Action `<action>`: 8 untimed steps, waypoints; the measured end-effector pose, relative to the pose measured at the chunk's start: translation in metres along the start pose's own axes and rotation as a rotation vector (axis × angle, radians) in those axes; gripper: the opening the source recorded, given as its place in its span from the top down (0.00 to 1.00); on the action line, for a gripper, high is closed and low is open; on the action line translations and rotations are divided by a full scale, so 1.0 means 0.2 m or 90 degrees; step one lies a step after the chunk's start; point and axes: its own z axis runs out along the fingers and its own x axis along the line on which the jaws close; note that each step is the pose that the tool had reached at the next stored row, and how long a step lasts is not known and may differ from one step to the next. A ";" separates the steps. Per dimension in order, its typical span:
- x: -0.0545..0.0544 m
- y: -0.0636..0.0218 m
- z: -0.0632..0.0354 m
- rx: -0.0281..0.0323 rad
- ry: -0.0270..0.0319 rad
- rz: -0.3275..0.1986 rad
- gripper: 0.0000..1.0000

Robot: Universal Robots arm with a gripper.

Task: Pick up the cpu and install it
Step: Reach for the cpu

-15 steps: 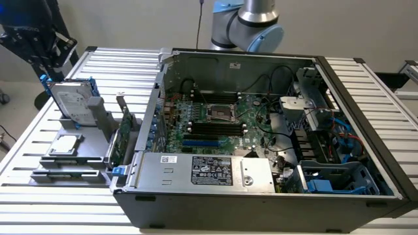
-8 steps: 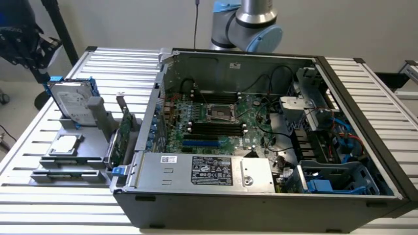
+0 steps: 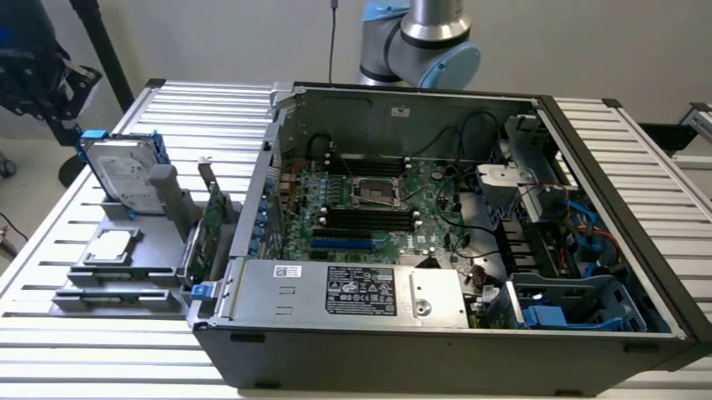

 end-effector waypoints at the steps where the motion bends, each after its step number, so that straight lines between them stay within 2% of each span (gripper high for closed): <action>1: 0.00 0.000 0.007 0.0005 -0.0003 -0.012 0.89; 4: 0.00 0.002 0.031 0.0015 -0.0013 -0.036 0.89; 8: 0.00 0.004 0.067 0.0020 -0.0019 -0.047 0.89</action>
